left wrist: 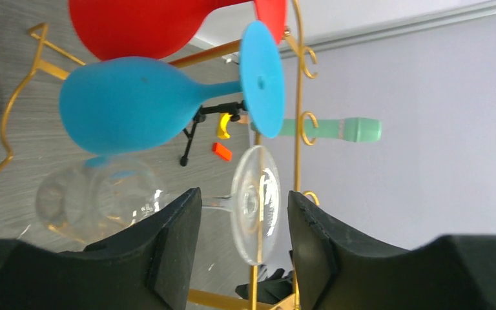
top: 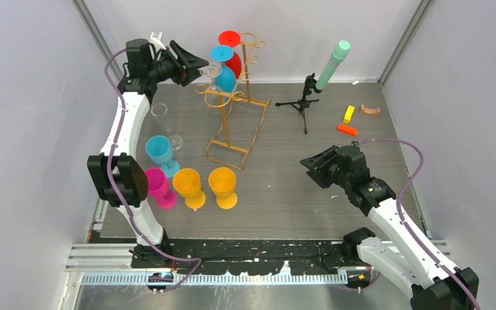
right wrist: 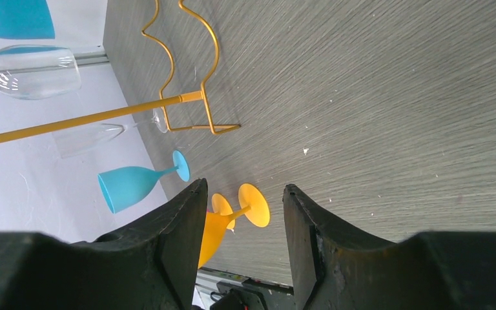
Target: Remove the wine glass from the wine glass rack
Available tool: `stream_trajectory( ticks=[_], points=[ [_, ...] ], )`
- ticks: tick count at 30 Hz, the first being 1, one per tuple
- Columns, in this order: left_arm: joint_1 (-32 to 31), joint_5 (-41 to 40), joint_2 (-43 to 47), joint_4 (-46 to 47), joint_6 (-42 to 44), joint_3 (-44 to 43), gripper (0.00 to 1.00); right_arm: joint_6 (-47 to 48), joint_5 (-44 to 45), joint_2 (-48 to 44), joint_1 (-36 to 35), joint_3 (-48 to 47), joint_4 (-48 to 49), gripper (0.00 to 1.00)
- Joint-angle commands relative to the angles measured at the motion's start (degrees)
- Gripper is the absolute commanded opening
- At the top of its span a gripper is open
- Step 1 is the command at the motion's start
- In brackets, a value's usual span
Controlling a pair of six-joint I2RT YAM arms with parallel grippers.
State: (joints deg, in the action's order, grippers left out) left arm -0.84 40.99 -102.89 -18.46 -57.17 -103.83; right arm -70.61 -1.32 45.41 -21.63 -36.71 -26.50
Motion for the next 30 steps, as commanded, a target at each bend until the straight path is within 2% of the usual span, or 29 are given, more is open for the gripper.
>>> stream_trajectory(
  ticks=[1,13,25,30],
  points=[
    [0.0,4.8,-1.5,5.3,-4.1,-5.3,0.51,0.2,-0.8,-0.4,0.1,0.4,2.6,0.52],
    [0.0,6.4,-1.7,5.0,-4.9,-3.7,0.33,0.3,-0.6,-0.4,0.1,0.8,2.8,0.52],
    [0.0,5.0,-3.1,-1.5,-1.2,-5.1,0.28,0.1,-0.3,-1.1,0.1,1.0,2.5,0.52],
    [0.0,5.9,-3.5,-1.6,-1.2,-5.9,0.15,0.1,-0.3,-1.1,0.1,1.0,2.4,0.52]
  ],
)
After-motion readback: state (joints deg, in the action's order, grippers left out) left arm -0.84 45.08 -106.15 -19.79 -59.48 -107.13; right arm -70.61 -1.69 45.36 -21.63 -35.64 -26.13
